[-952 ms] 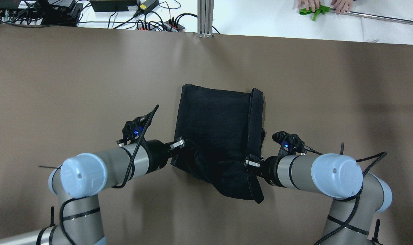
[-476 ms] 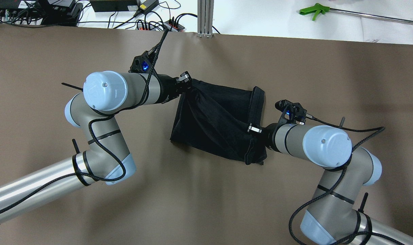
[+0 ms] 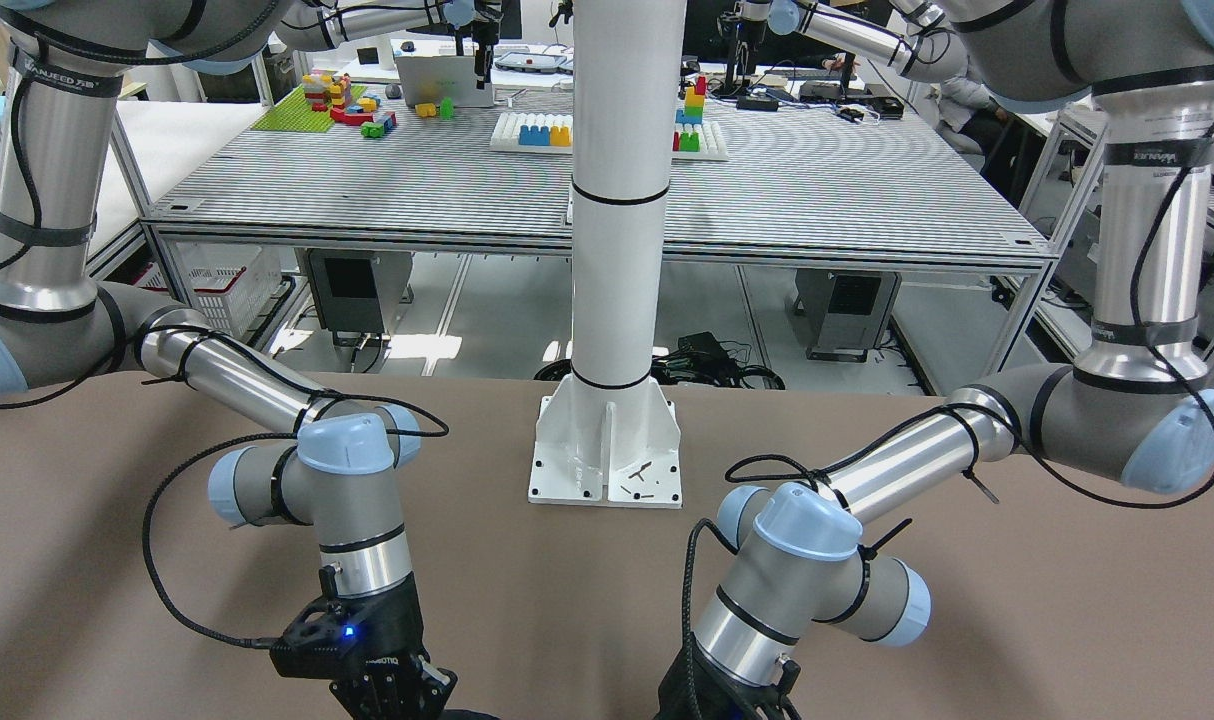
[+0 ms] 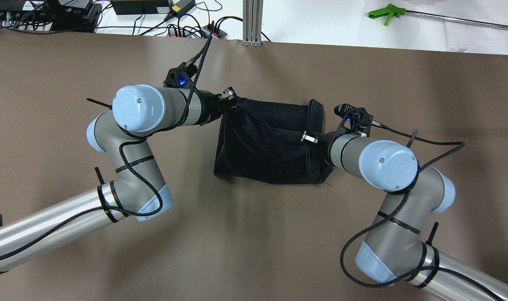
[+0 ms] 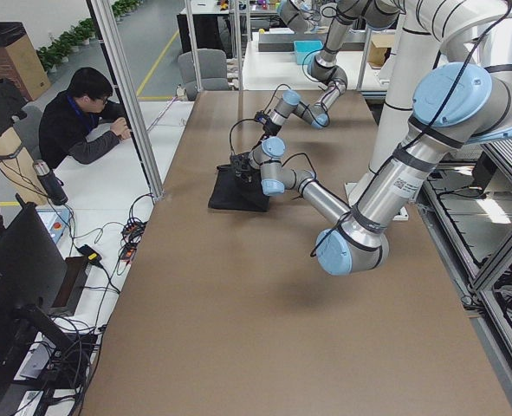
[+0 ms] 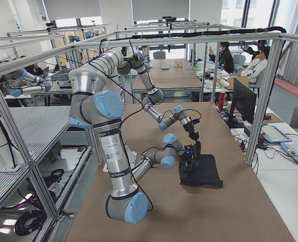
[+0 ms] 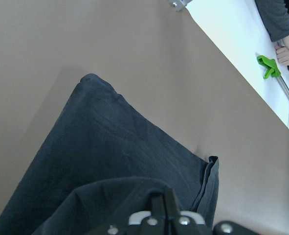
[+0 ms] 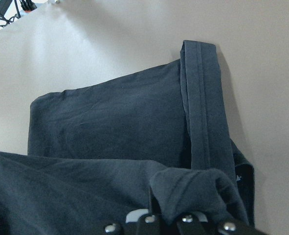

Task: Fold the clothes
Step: 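Lower the folded edge onto the bundle and open both grippers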

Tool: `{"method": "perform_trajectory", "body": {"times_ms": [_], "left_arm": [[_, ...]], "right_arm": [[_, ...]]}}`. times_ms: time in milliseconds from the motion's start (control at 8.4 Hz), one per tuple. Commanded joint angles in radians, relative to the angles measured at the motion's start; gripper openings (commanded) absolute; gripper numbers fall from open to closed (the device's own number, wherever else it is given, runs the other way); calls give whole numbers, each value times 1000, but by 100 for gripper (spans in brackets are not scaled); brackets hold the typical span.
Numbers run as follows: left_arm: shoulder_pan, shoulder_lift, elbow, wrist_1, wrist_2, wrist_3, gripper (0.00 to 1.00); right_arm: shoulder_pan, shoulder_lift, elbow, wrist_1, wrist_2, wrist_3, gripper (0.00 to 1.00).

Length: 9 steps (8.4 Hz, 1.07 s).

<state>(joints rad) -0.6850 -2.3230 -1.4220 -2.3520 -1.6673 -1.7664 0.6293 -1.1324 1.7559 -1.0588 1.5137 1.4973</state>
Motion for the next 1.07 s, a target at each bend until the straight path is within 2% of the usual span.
{"method": "perform_trajectory", "body": {"times_ms": [0, 119, 238, 357, 476, 595, 833, 952], "left_arm": [[1, -24, 51, -7, 3, 10, 0], [1, -24, 58, -7, 4, 13, 0], [1, -24, 58, -9, 6, 13, 14], [1, -22, 58, -10, 8, 19, 72], [1, -22, 58, -10, 17, 28, 94], [-13, -22, 48, -10, 21, 68, 94], [-62, -10, 38, -9, 6, 96, 94], [-76, -9, 37, -9, -12, 100, 94]], "right_arm": [[3, 68, -168, 87, -40, 0, 0], [3, 68, -183, 100, -43, 0, 4], [4, 66, -187, 99, -43, -2, 92], [7, 68, -188, 98, -43, -21, 95], [27, 72, -187, 98, -27, -61, 95], [64, 97, -173, 94, 38, -69, 95], [154, 121, -165, 89, 225, -72, 95], [156, 114, -155, 83, 273, -72, 95]]}}
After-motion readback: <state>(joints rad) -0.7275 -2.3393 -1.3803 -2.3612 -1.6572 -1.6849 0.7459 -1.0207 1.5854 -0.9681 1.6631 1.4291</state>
